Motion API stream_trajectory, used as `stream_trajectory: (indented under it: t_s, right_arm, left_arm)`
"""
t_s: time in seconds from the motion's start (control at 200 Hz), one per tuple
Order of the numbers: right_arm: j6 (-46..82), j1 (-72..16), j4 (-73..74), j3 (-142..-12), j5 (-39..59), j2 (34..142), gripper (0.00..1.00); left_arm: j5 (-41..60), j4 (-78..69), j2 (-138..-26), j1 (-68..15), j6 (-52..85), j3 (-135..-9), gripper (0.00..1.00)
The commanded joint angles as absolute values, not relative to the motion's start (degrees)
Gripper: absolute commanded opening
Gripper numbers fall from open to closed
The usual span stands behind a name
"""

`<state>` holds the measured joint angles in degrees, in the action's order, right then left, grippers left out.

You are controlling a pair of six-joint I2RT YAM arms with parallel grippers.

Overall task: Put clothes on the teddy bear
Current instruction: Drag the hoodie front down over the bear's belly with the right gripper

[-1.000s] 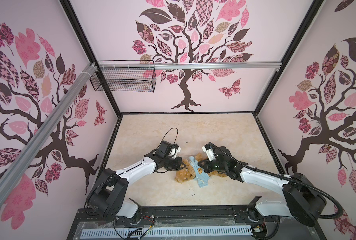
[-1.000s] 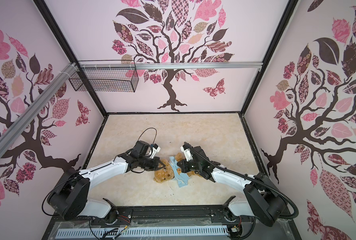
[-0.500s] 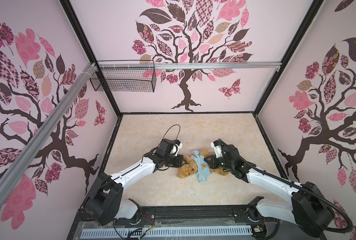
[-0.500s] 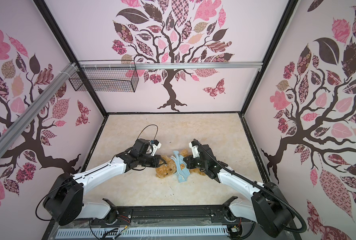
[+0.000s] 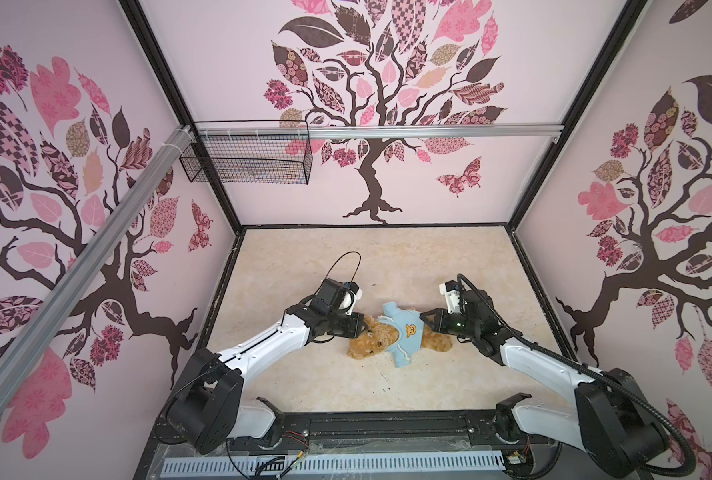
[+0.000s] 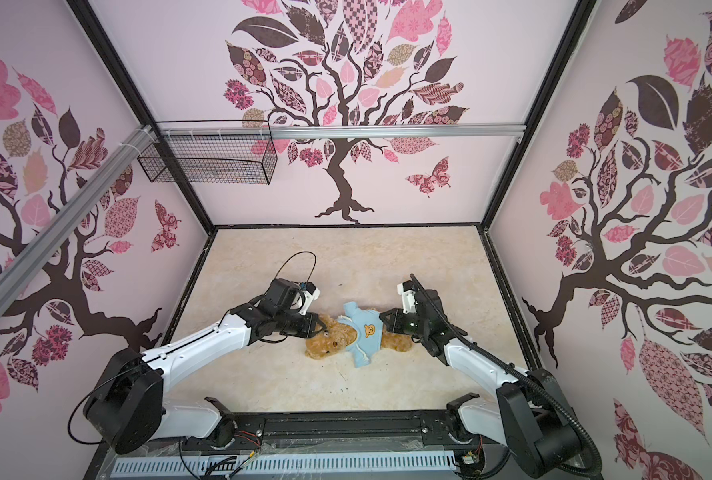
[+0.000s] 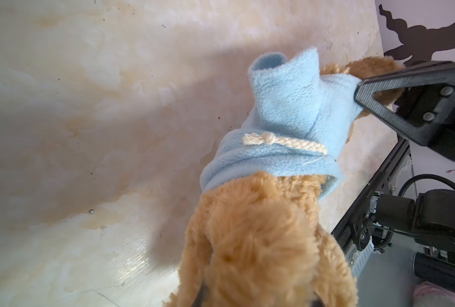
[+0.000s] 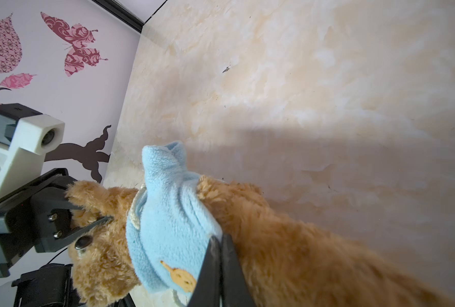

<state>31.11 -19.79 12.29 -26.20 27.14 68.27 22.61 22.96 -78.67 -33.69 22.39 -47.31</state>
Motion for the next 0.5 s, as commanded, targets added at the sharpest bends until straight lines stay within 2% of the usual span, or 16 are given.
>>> stream_trajectory:
  t_s: [0.0, 0.08, 0.29, 0.495]
  right_arm:
    - [29.2, -18.7, 11.9, -26.8, 28.3, 69.4, 0.01]
    - [30.0, -19.7, 14.2, -27.3, 31.4, 70.1, 0.02]
    - [31.9, -22.5, 16.4, -29.8, 31.2, 70.5, 0.02]
    - [38.9, -16.2, 15.9, -26.1, 24.4, 68.0, 0.00]
  left_arm:
    - [21.7, 25.0, -77.6, -33.5, 21.0, -47.1, 0.00]
    - [23.0, 23.1, -77.3, -33.8, 21.1, -46.9, 0.00]
    - [23.8, 21.1, -76.3, -35.9, 18.5, -46.9, 0.00]
    - [16.4, 26.7, -74.7, -36.3, 13.2, -47.5, 0.00]
